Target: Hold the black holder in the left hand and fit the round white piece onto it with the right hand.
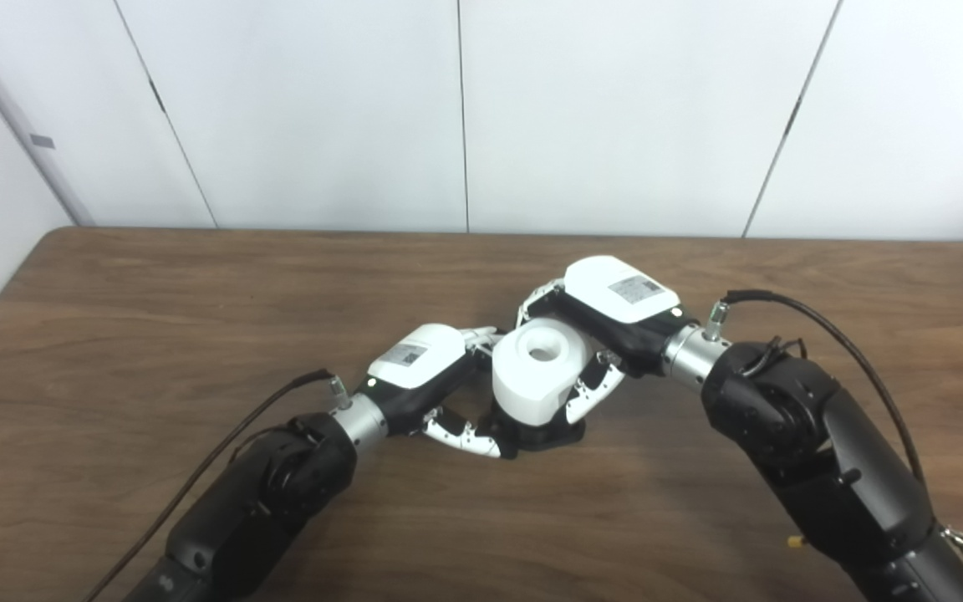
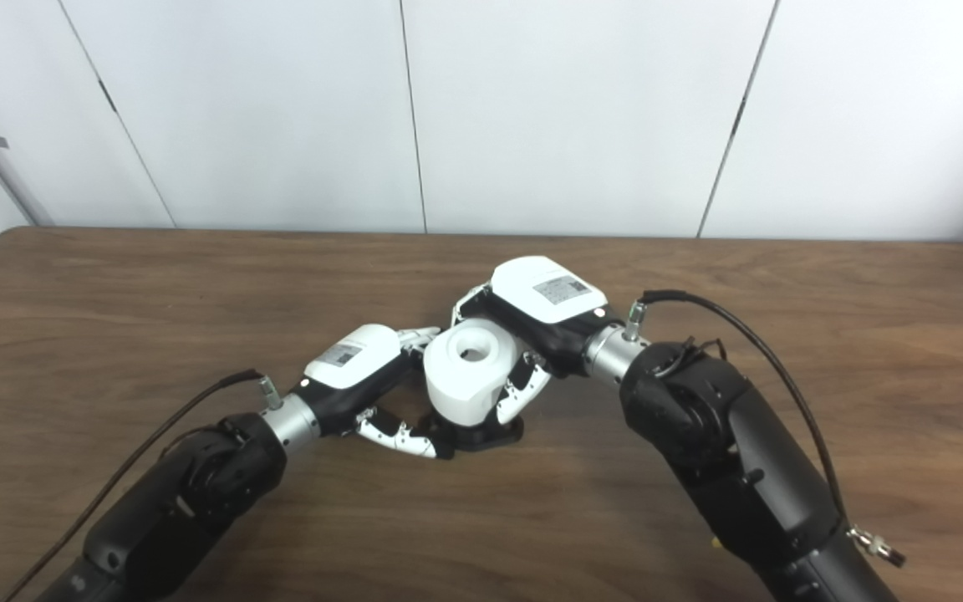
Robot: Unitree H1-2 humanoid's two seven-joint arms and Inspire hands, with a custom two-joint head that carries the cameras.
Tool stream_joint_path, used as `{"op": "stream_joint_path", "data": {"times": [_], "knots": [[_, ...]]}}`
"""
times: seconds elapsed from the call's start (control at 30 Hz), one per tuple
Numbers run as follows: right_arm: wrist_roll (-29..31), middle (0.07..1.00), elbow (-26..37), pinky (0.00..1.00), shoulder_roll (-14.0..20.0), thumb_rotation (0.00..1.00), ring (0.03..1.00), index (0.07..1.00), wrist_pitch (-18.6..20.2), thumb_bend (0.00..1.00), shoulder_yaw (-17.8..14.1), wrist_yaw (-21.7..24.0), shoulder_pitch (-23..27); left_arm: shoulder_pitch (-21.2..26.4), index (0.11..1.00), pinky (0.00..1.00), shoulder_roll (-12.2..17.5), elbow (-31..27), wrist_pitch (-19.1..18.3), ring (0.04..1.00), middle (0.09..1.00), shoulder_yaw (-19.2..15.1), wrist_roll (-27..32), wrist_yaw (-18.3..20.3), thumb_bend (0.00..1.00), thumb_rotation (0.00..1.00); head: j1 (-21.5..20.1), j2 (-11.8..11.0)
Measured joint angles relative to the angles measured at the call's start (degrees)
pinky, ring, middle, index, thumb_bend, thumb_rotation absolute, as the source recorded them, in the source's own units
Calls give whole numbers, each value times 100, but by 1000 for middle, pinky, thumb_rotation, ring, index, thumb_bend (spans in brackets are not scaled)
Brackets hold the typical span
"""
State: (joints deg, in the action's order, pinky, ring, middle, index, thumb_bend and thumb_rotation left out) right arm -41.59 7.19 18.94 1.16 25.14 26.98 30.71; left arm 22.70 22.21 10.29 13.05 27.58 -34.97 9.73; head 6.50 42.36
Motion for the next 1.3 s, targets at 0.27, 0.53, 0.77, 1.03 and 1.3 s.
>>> {"op": "stream_joint_path", "data": {"times": [0.27,0.53,0.77,1.03,1.3], "knots": [[-5,707,-156,762,-2,148,776,480,-55,526,48,-129,47,1,484,883,-3,-1,-3,927,891,2,-14,0,523,59,18,-9],[-60,702,-214,730,-3,148,746,480,-70,526,144,-250,98,-1,485,889,-5,-1,-9,935,896,2,-13,0,522,60,26,9],[-80,699,-214,747,39,146,741,480,-128,526,234,-270,144,0,485,875,-5,0,-9,924,889,2,-13,-3,523,60,35,0],[-61,699,-128,773,171,147,738,480,-196,526,364,-258,164,3,485,883,-10,3,-6,922,890,1,-13,-7,523,58,35,9],[20,703,-52,784,281,147,742,480,-274,526,395,-242,149,10,485,907,-10,35,37,929,894,-7,-1,4,523,57,44,9]]}}
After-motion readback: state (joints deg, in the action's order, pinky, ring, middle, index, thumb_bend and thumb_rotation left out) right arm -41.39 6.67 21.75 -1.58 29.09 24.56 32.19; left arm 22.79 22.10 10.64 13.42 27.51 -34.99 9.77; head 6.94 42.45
